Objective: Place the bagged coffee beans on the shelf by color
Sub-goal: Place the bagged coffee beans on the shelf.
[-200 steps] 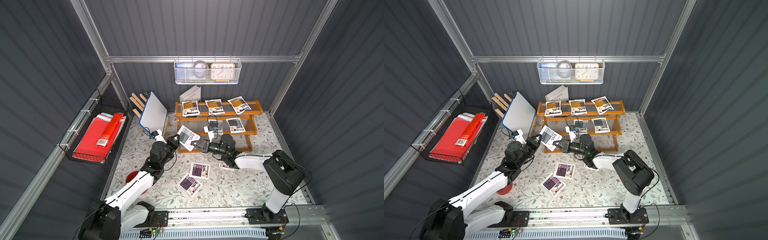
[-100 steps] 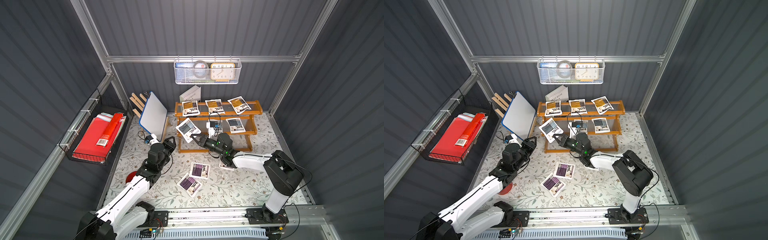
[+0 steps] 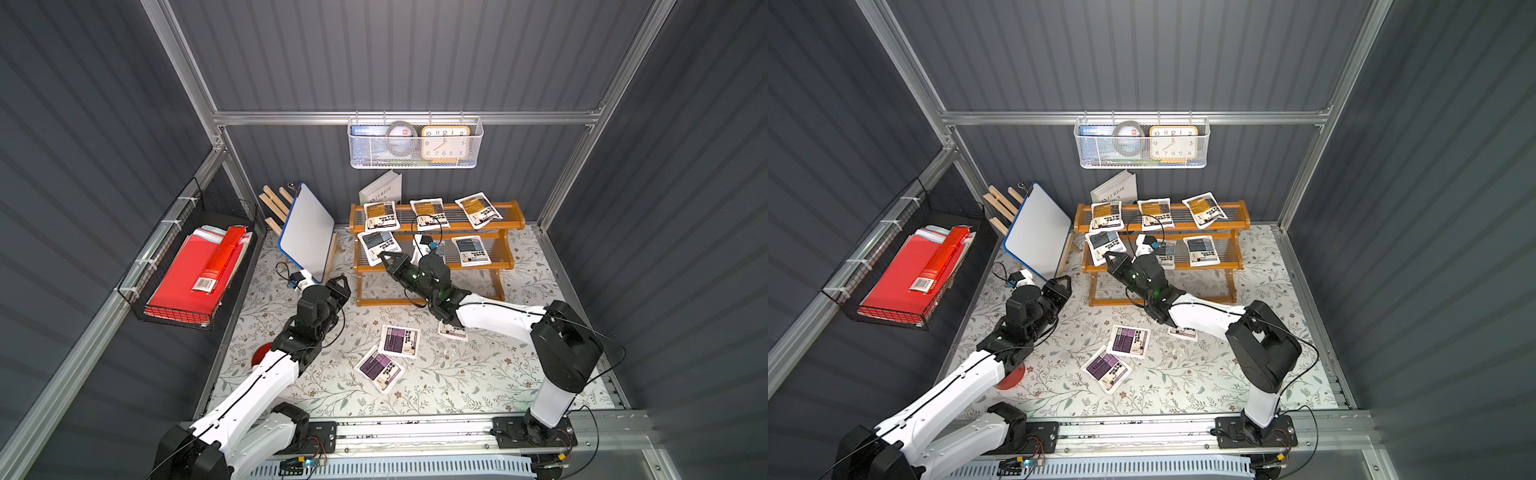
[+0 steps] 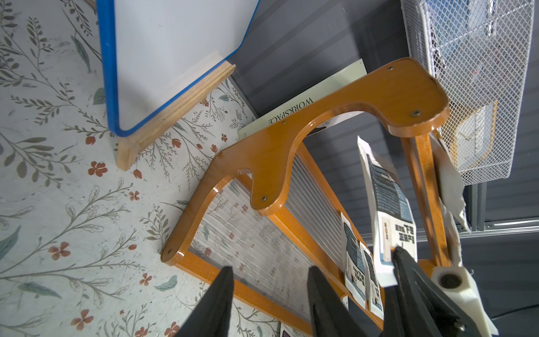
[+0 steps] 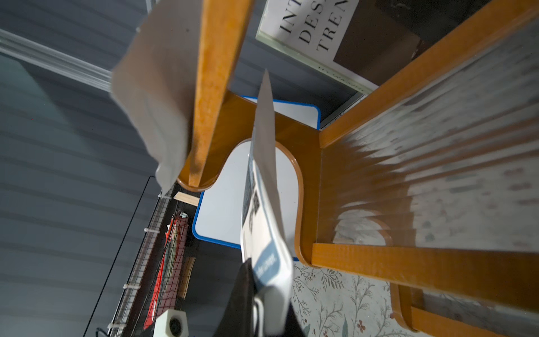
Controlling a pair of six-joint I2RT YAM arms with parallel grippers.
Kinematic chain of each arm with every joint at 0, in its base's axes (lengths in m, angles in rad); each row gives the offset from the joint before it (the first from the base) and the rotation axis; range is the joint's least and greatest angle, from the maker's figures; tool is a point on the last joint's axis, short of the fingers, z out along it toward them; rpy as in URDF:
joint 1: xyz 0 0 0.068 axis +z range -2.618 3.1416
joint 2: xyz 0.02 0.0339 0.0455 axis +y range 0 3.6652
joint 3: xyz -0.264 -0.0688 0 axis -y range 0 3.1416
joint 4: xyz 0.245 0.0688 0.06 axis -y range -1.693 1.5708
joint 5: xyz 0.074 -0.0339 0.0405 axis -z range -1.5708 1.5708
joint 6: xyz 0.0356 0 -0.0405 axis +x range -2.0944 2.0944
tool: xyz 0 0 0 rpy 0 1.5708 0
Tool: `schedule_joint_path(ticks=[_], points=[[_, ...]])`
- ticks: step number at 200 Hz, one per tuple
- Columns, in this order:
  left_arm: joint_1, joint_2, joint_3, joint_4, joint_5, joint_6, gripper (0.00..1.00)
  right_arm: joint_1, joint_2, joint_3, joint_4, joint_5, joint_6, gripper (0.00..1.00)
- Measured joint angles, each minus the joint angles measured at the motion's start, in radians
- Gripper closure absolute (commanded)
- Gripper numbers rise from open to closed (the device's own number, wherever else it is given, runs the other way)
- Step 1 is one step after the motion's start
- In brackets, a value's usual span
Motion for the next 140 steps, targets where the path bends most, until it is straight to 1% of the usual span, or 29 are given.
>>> schedule_joint_path(ticks=[24,60,103,114,140], points=[[0.0,0.0,0.003,-0.006,0.0,0.002,0.54,0.0,0.041,0.021,-0.02,0.047,0.064,1.0],[0.001,0.0,0.003,-0.011,0.0,0.003,0.54,0.0,0.097,0.024,-0.024,0.079,0.153,1.0],[0.007,0.0,0.003,-0.021,0.0,0.003,0.54,-0.001,0.114,0.024,-0.012,0.109,0.227,1.0],[0.009,0.0,0.003,-0.021,0.001,0.004,0.54,-0.002,0.114,0.024,-0.002,0.115,0.243,0.93],[0.011,0.0,0.003,-0.021,0.002,0.004,0.55,-0.006,0.132,0.024,0.049,0.112,0.29,0.72]])
